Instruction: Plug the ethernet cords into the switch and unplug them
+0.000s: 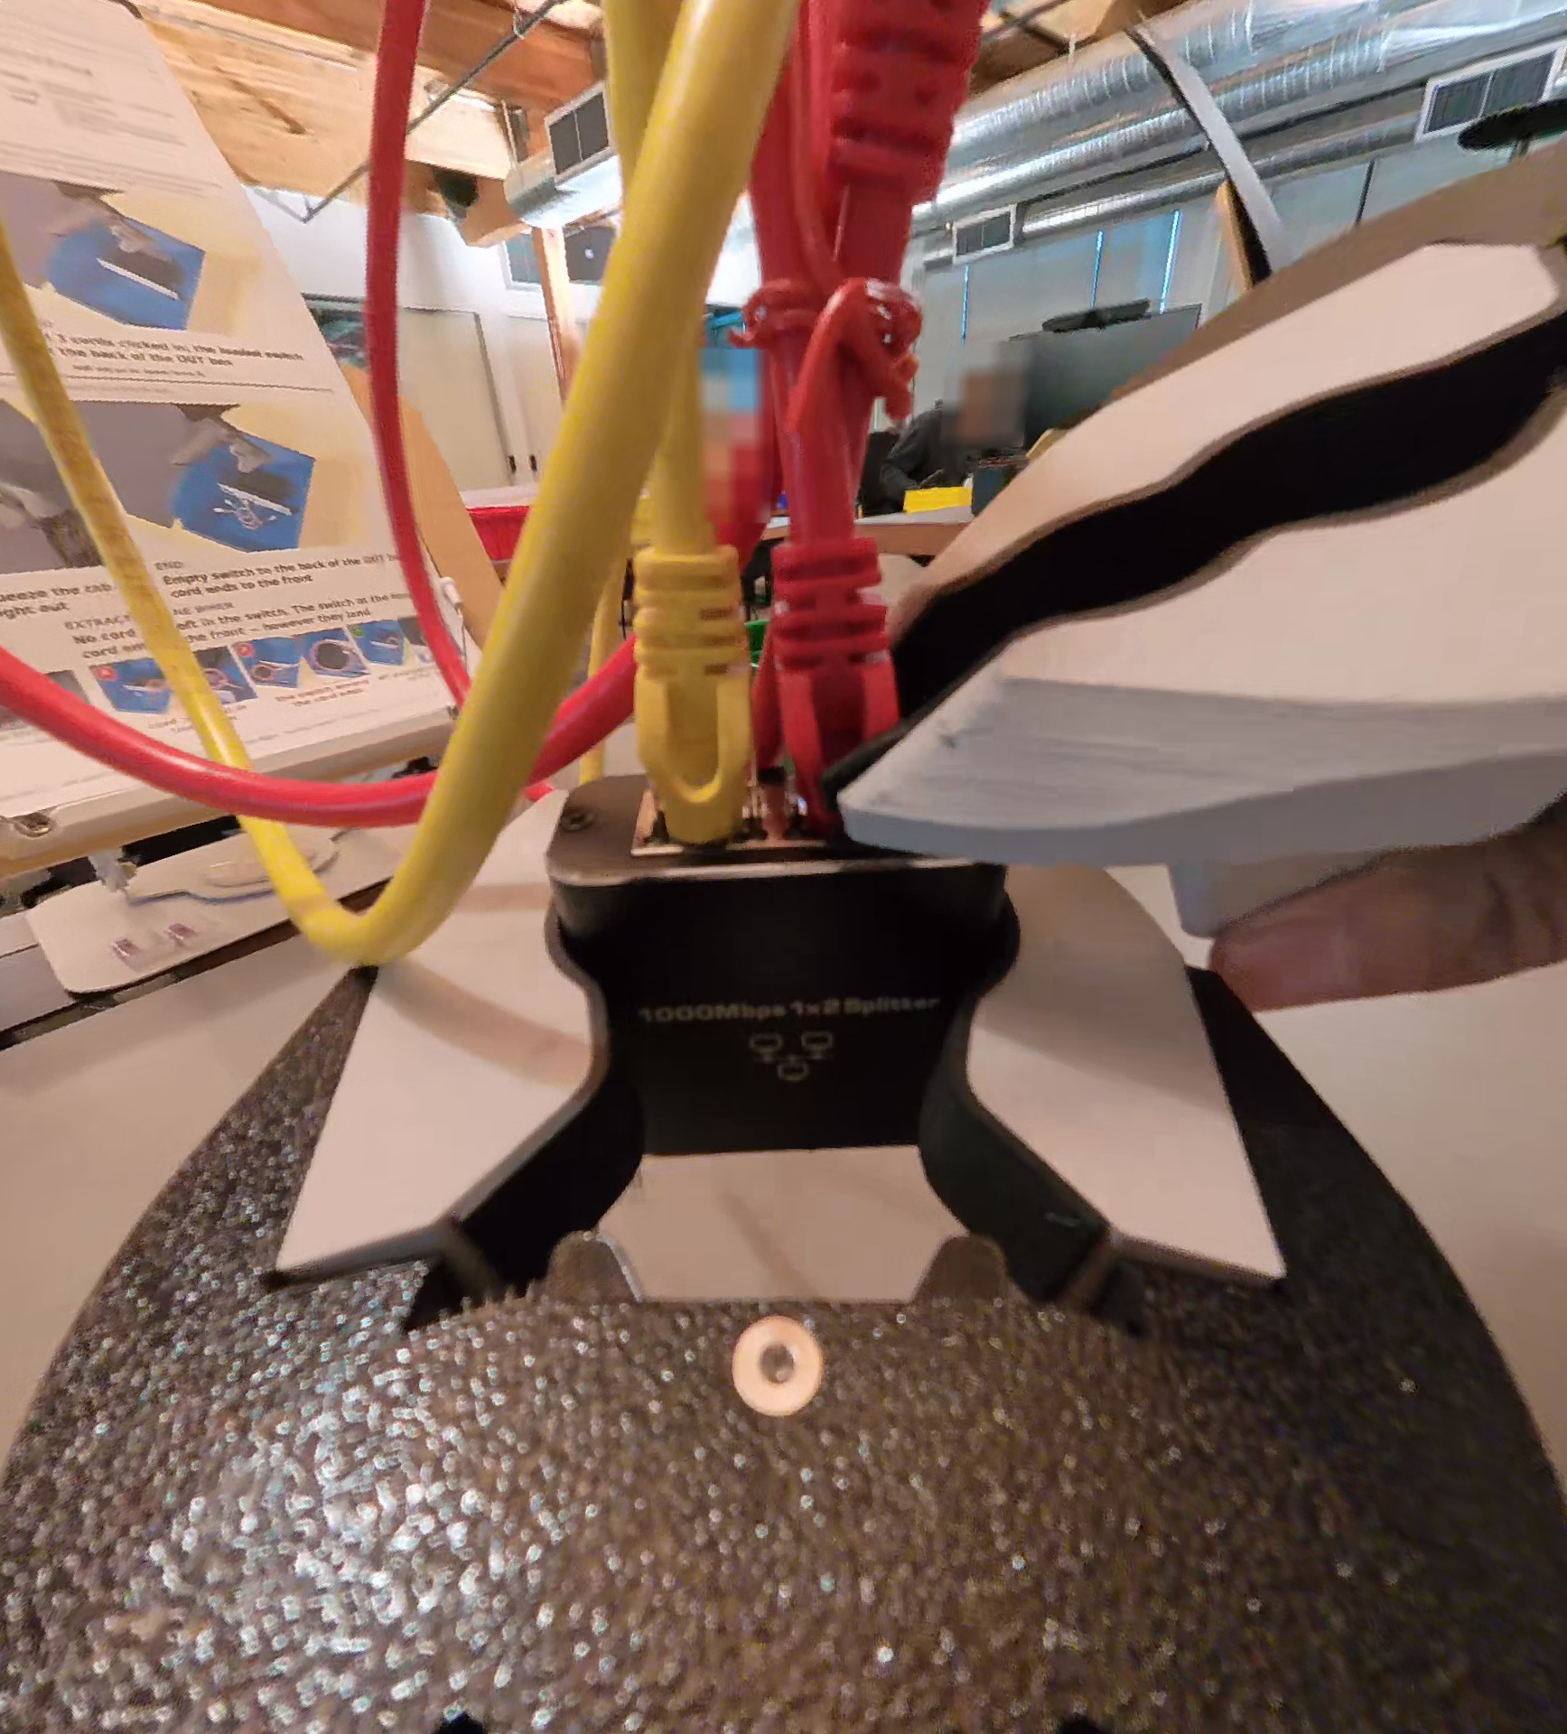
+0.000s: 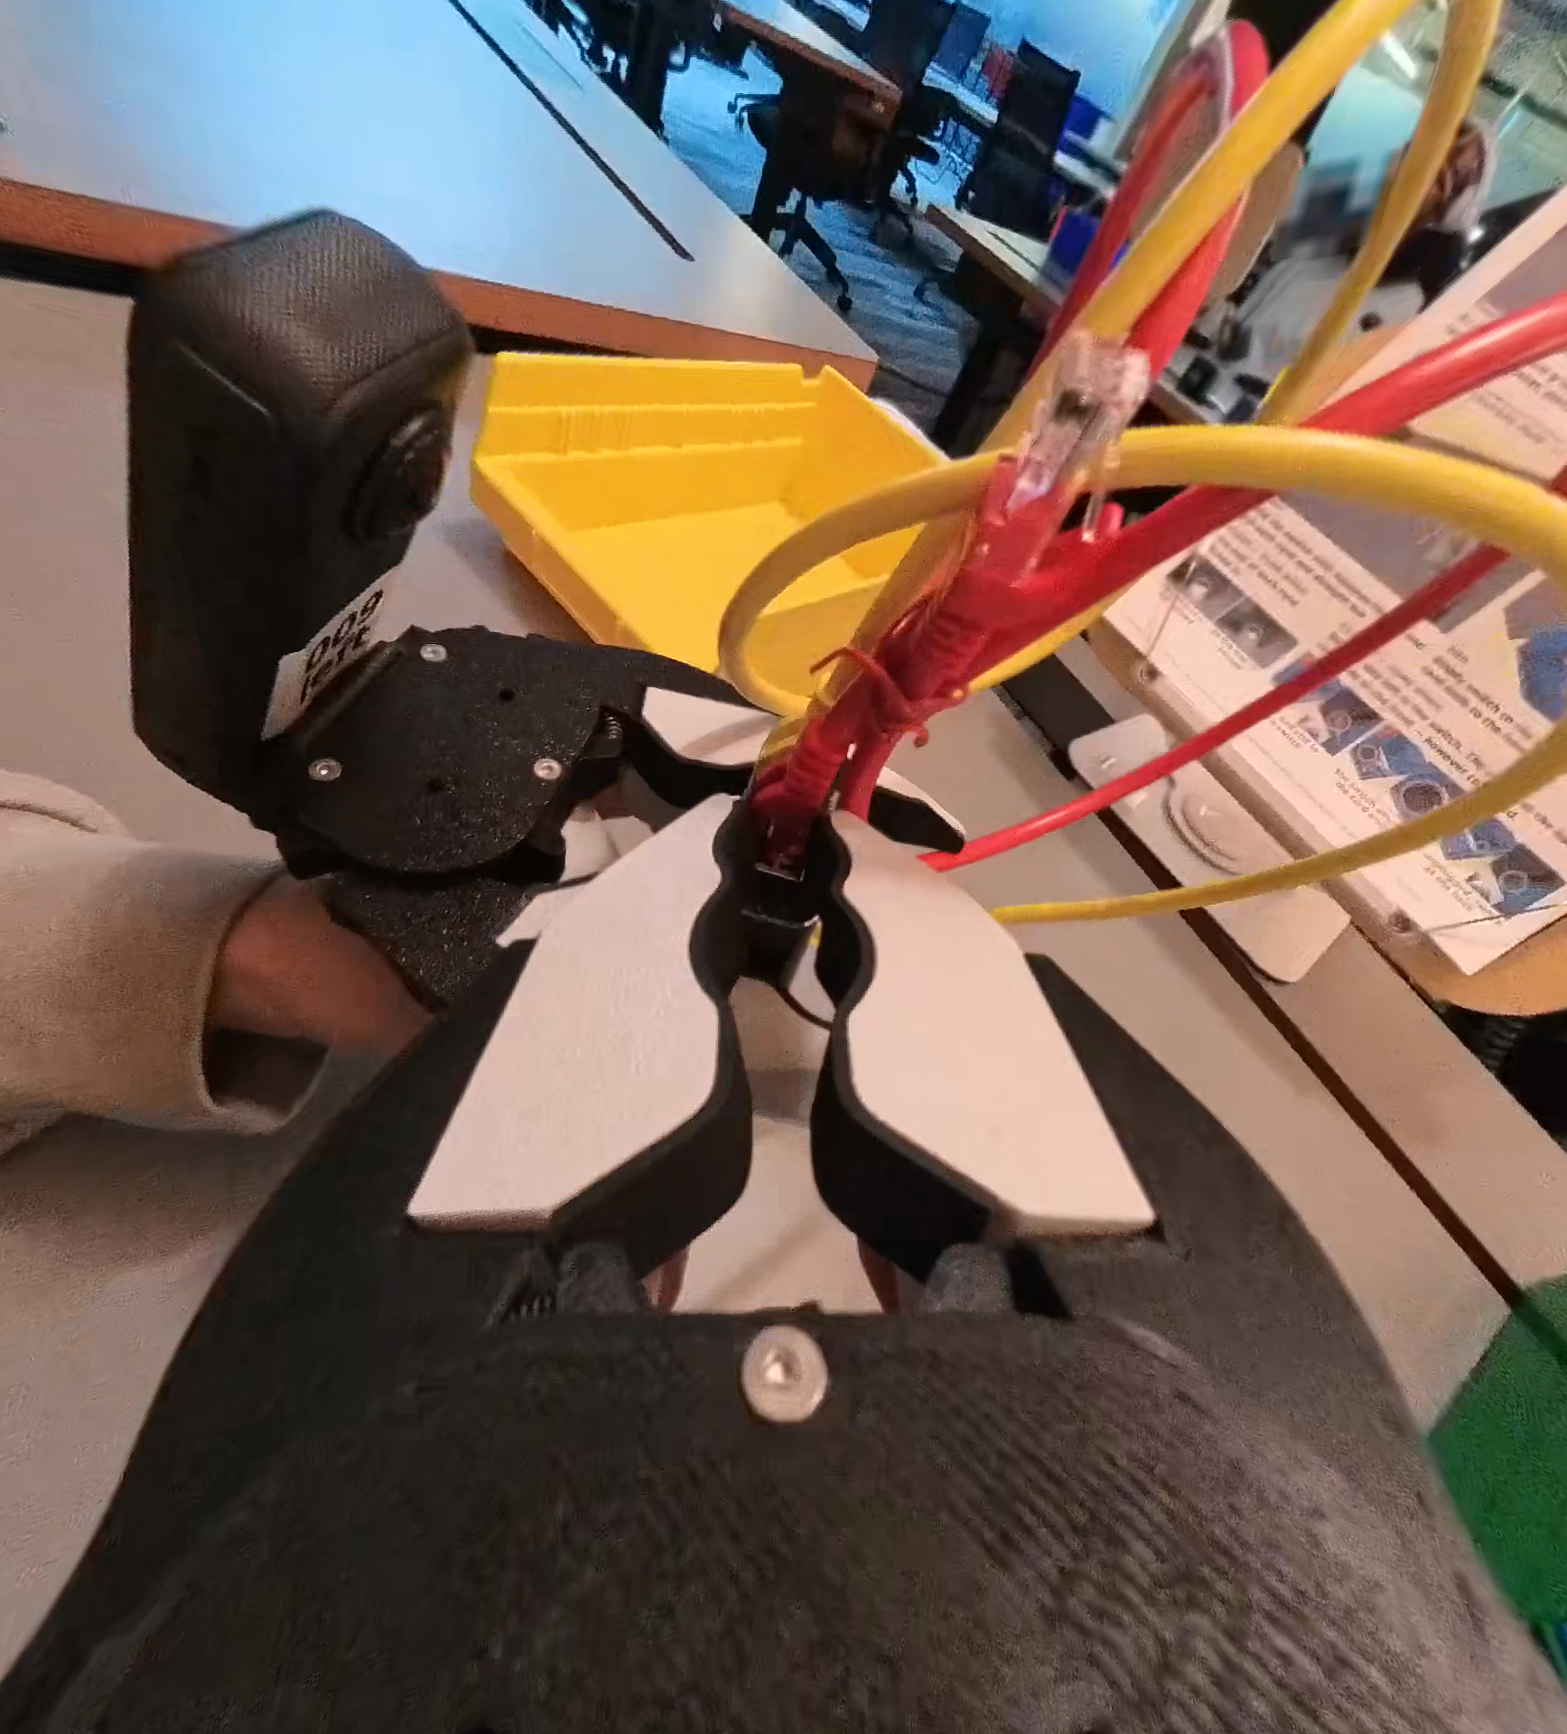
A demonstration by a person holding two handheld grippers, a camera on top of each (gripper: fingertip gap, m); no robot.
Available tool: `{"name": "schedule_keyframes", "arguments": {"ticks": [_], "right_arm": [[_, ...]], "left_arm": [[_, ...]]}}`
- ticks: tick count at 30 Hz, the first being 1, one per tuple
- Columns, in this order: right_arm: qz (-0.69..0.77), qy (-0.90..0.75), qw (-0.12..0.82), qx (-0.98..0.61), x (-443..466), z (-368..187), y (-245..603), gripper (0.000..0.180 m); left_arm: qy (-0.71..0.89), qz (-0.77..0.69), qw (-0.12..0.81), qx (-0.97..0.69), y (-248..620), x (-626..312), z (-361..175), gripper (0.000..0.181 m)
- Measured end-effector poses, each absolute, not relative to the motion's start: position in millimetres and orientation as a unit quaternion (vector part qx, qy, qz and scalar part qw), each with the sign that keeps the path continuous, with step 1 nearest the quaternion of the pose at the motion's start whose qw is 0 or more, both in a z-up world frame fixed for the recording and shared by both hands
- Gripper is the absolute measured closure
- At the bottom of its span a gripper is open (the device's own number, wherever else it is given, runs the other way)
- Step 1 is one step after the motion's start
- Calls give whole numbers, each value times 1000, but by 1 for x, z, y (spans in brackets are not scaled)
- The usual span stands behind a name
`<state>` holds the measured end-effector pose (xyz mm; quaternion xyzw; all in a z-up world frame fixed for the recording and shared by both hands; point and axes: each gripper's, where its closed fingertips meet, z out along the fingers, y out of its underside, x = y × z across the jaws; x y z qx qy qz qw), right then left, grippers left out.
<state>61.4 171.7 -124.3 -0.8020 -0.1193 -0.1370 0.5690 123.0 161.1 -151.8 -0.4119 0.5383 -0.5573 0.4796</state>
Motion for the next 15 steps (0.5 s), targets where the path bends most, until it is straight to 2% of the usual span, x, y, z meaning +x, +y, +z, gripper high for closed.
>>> {"name": "schedule_keyframes", "arguments": {"ticks": [8,11,15], "right_arm": [[-207,-177,536,-799,57,-117,174,167],[-112,-121,591,-790,57,-112,175,167],[-69,-77,620,-778,59,-113,178,167]], "left_arm": [[529,-567,482,-408,163,120,-144,105],[527,-557,496,-408,167,119,-139,105],[529,-536,511,-415,172,120,-141,105]]}}
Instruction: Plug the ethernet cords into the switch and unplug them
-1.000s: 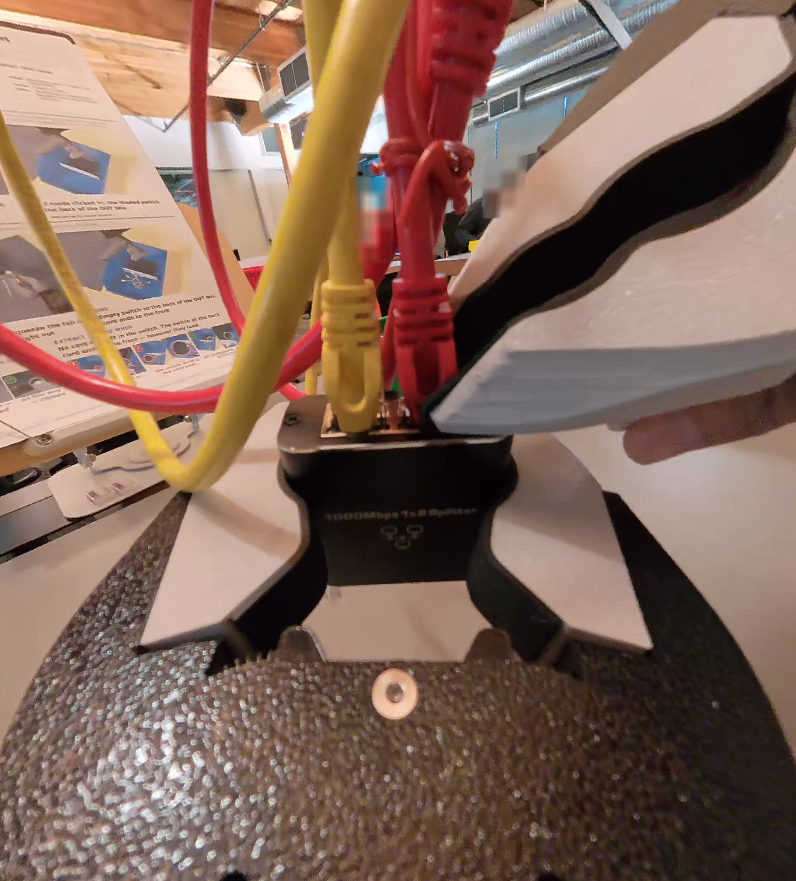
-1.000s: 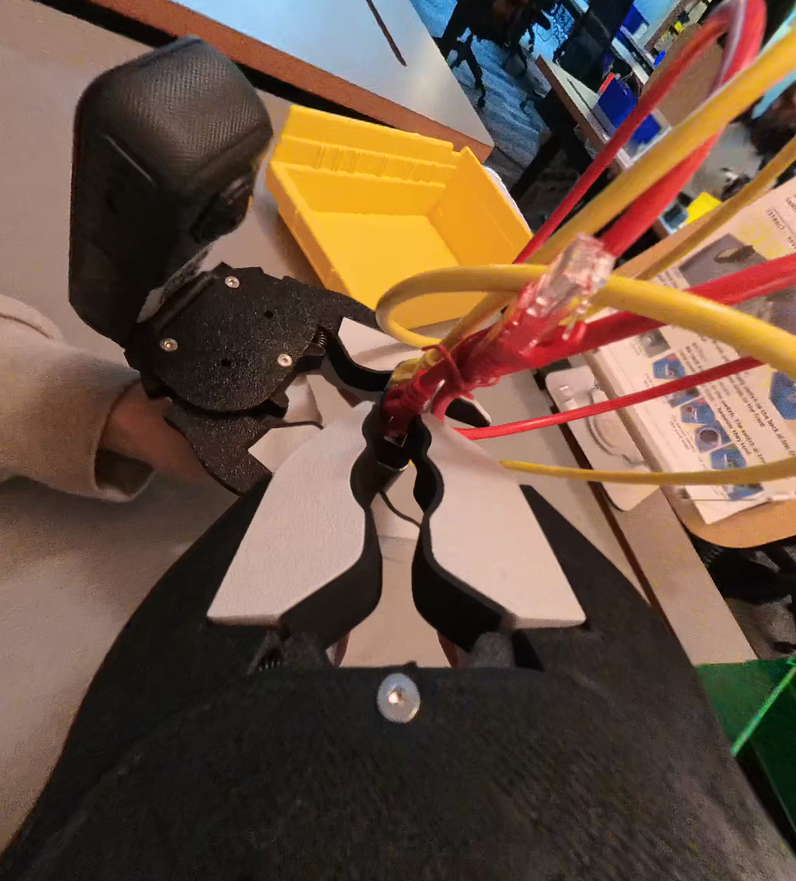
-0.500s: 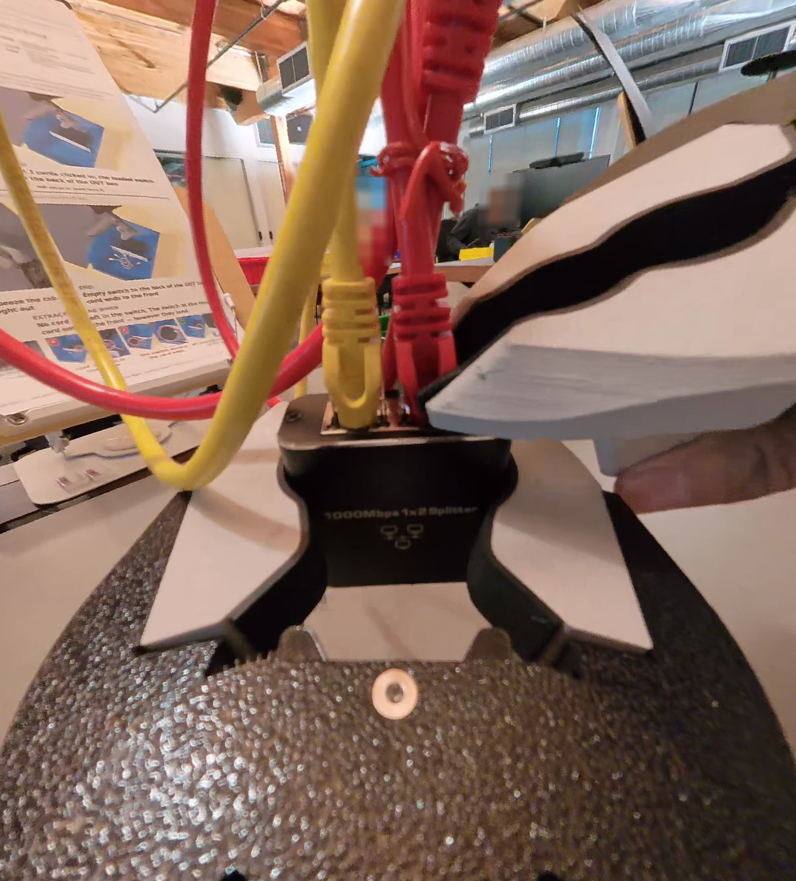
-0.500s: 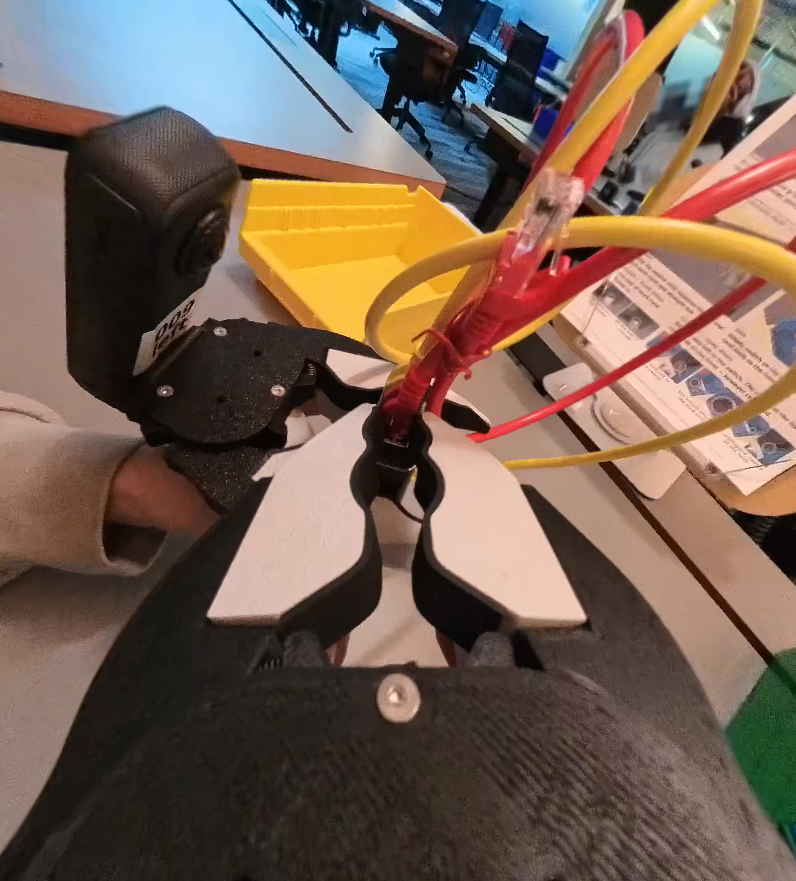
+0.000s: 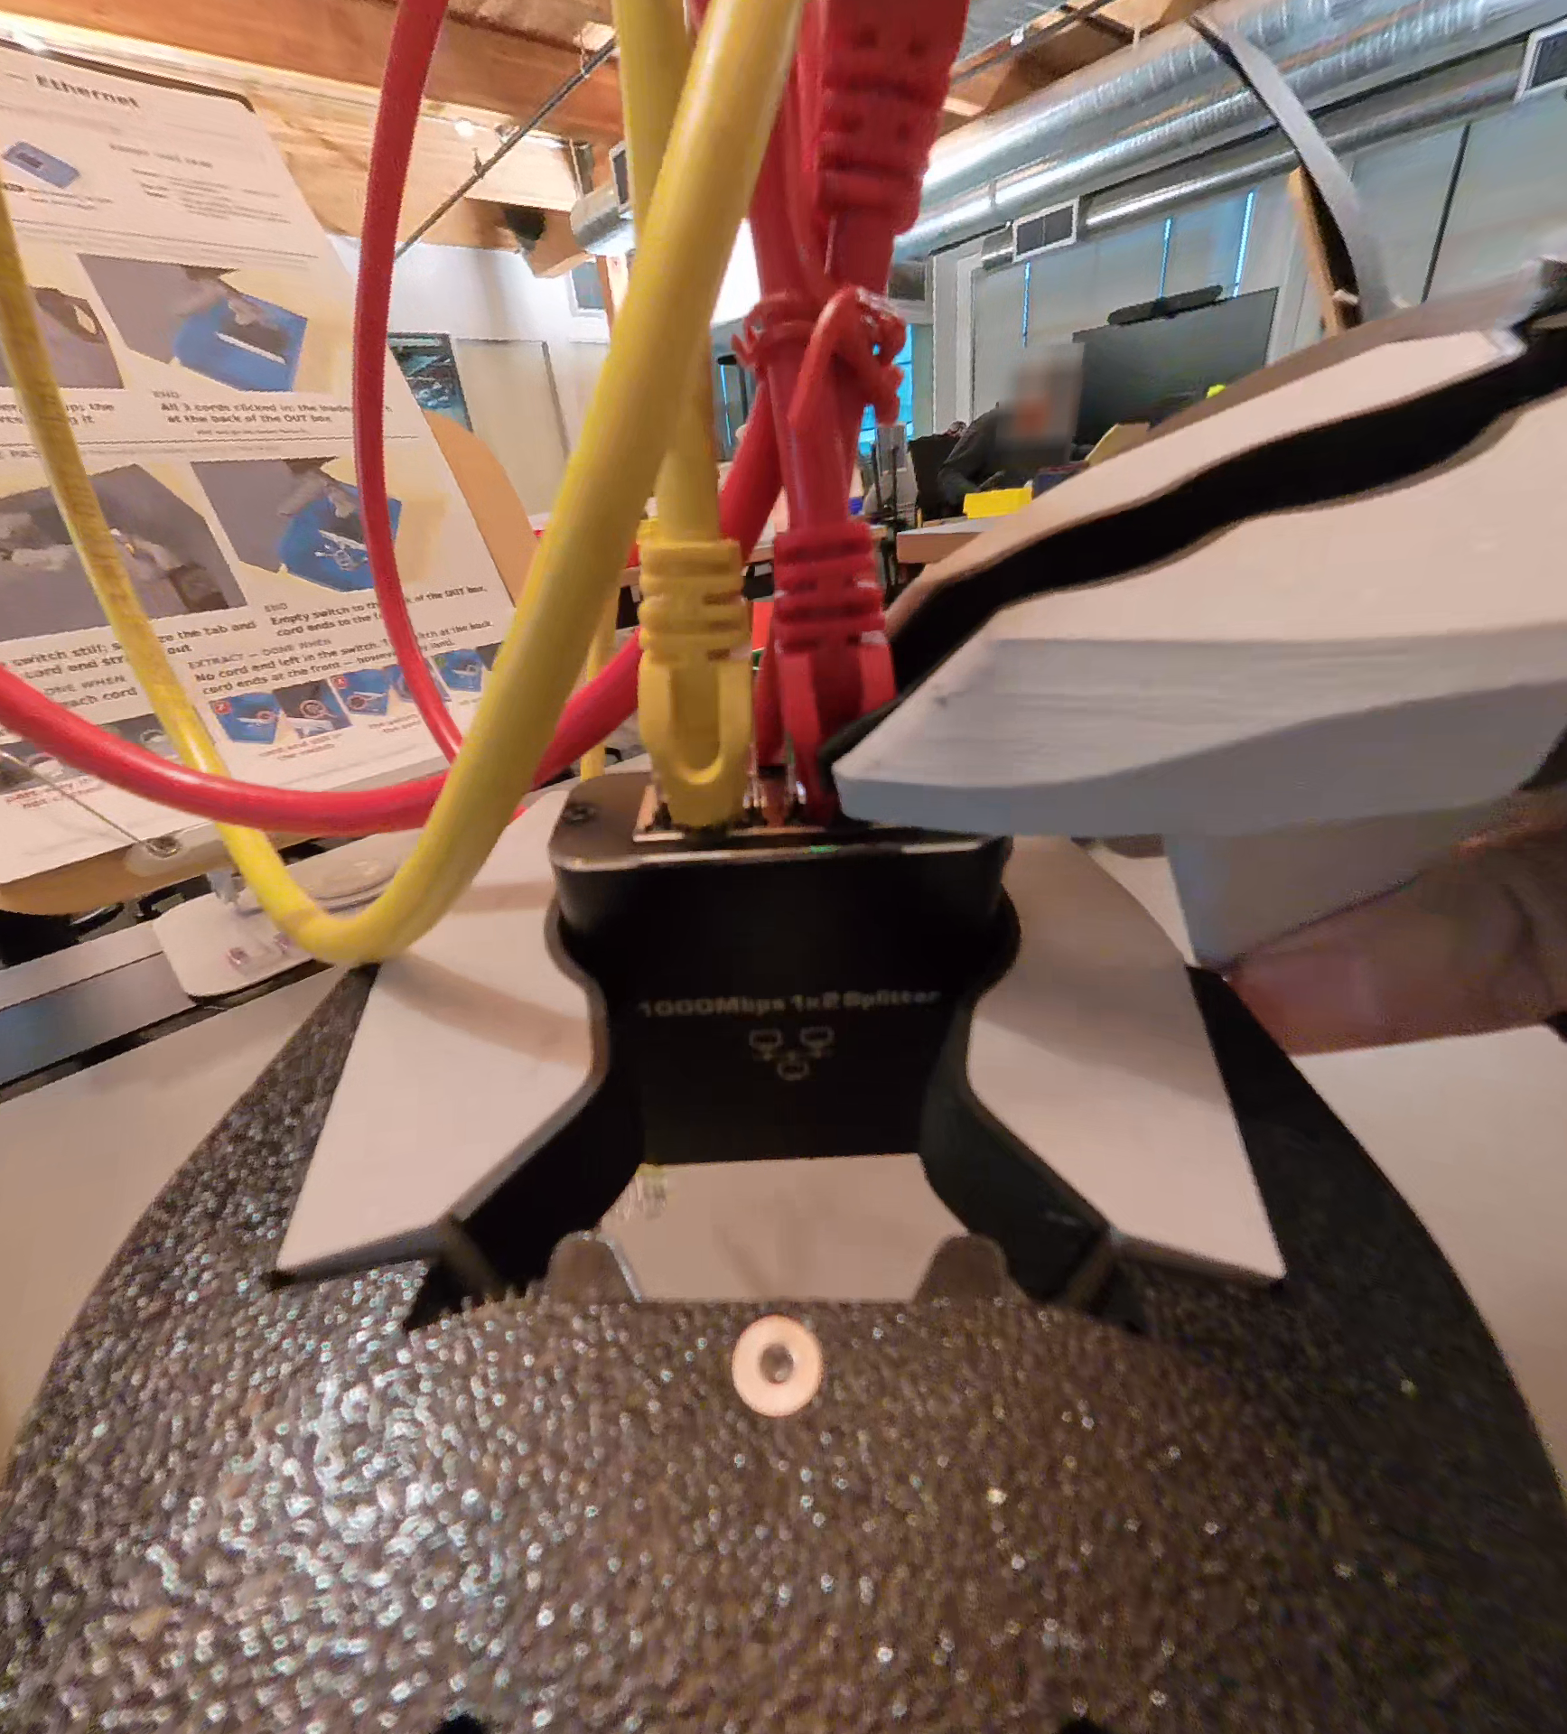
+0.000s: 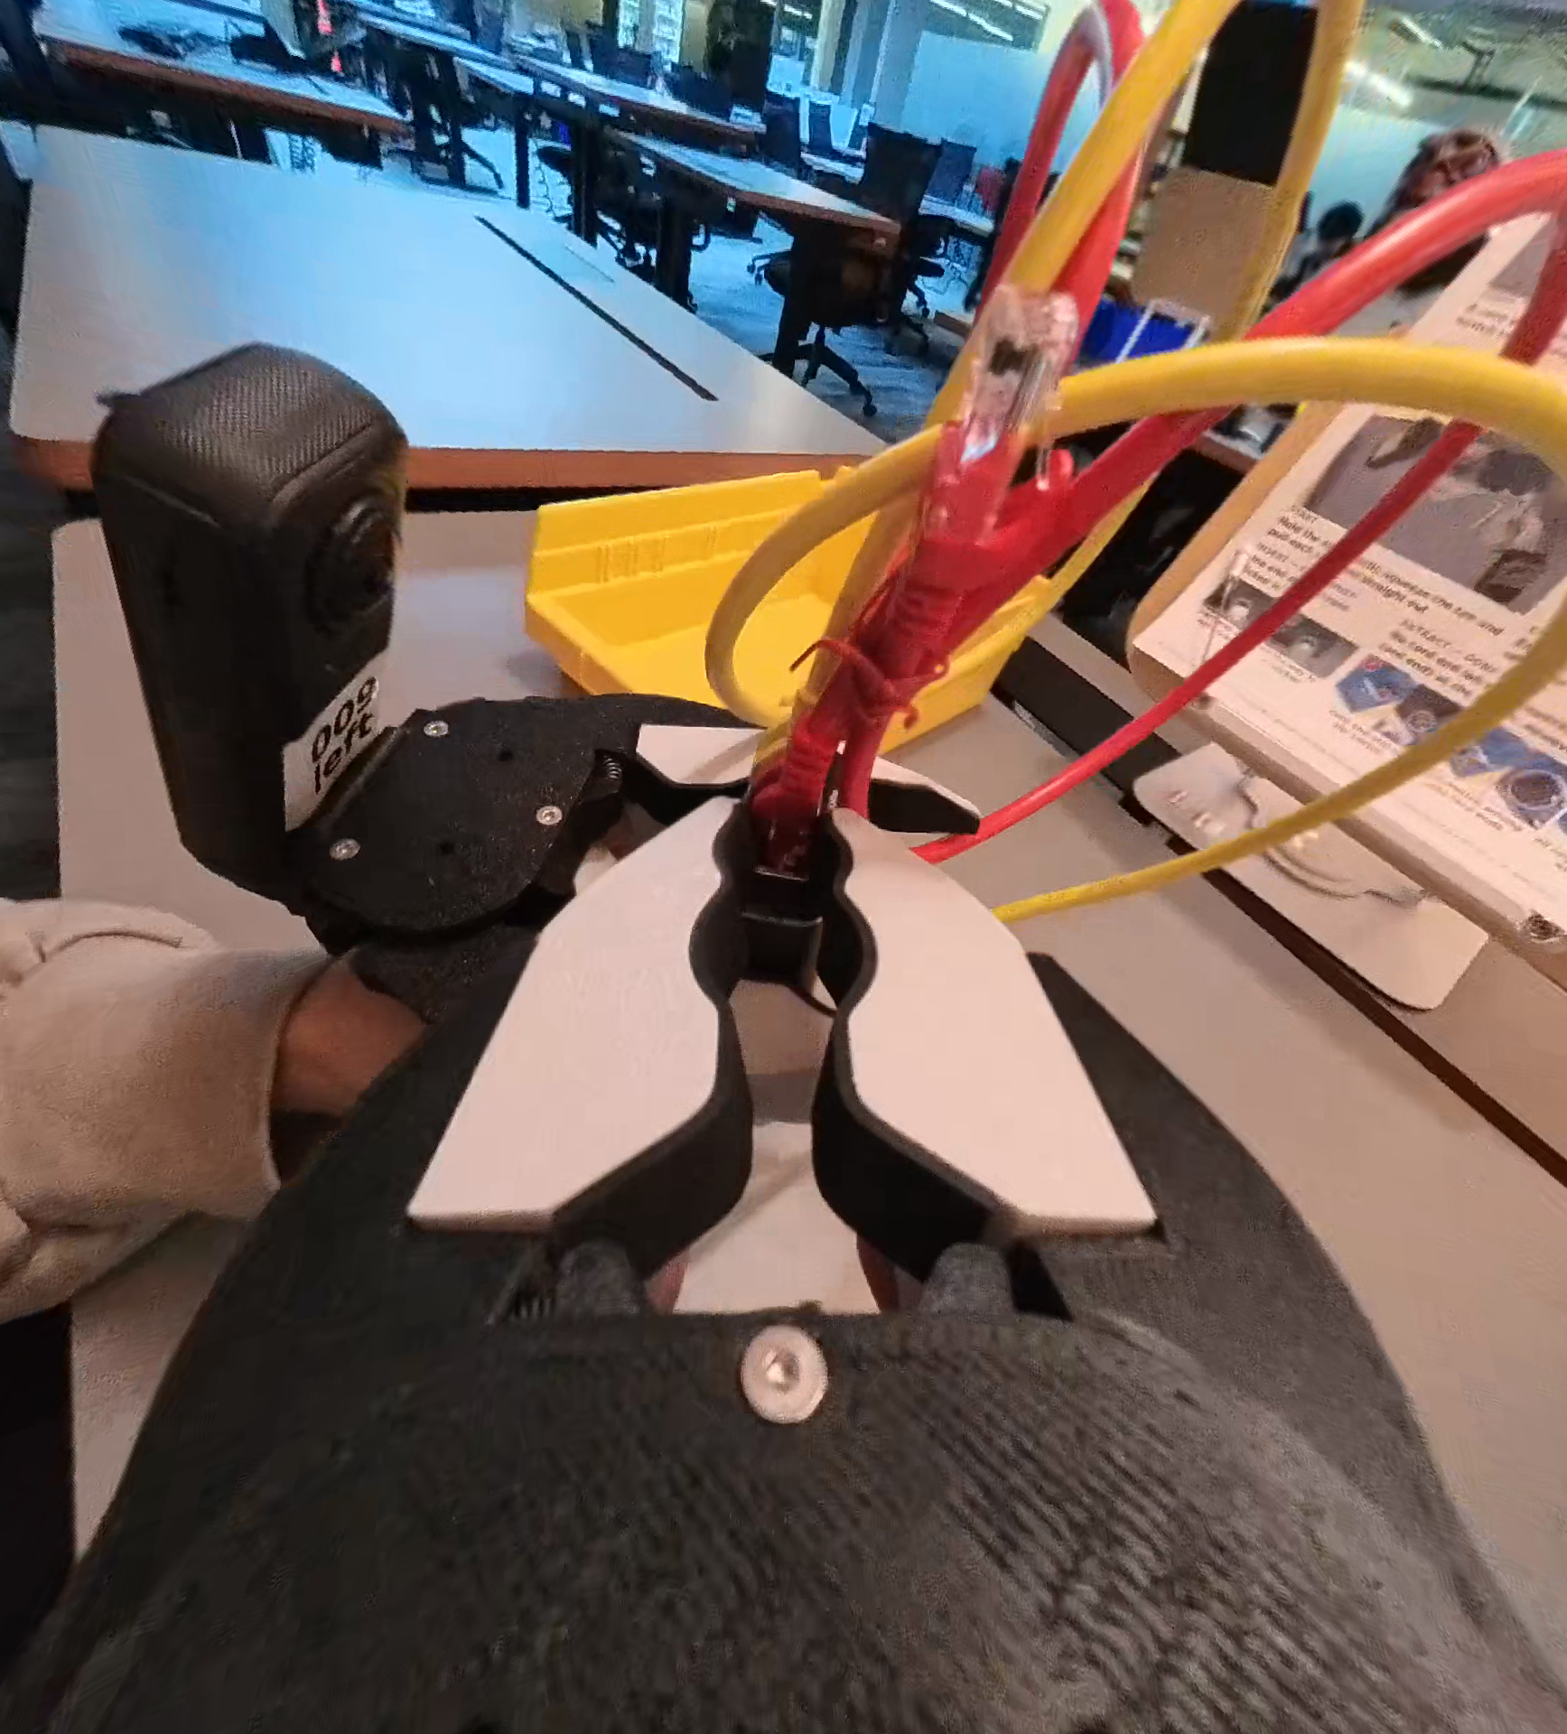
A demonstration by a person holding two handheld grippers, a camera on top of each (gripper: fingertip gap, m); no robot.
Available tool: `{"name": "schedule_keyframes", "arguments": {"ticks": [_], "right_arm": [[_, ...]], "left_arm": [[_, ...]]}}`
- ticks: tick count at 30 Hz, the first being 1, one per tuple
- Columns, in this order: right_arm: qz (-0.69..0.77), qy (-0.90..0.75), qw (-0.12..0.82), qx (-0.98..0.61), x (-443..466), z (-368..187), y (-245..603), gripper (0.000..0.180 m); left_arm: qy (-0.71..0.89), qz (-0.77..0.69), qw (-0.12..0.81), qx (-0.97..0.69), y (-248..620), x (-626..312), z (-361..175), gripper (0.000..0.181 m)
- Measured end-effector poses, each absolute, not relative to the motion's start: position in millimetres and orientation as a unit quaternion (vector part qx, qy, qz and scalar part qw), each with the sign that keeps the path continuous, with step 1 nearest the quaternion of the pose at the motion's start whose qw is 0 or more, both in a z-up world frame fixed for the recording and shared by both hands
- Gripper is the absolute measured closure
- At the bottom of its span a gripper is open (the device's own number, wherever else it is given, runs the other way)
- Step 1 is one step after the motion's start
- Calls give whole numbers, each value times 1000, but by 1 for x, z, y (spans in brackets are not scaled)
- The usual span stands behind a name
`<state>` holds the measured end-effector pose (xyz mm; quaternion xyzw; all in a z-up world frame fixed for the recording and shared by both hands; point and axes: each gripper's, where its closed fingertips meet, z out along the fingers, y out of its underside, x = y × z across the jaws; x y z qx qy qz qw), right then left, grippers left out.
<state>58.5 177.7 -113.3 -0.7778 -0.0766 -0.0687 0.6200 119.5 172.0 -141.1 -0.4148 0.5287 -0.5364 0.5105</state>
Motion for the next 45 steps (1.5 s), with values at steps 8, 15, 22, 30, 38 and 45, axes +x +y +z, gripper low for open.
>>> {"name": "schedule_keyframes", "arguments": {"ticks": [8,15,22,30,38,45], "right_arm": [[-218,-132,598,-760,69,-72,179,169],[-170,-87,663,-723,86,-37,141,169],[-273,-69,627,-726,145,10,92,170],[-320,21,568,-758,270,13,25,170],[-86,152,643,-745,344,-62,9,169],[20,363,723,-587,420,-110,-39,169]], "left_arm": [[514,-562,473,-443,159,122,-156,105],[571,-507,491,-419,158,130,-171,105],[551,-514,492,-437,173,128,-163,105],[532,-507,512,-445,198,120,-149,105],[534,-510,500,-453,203,122,-155,105],[539,-508,494,-456,202,124,-160,105]]}}
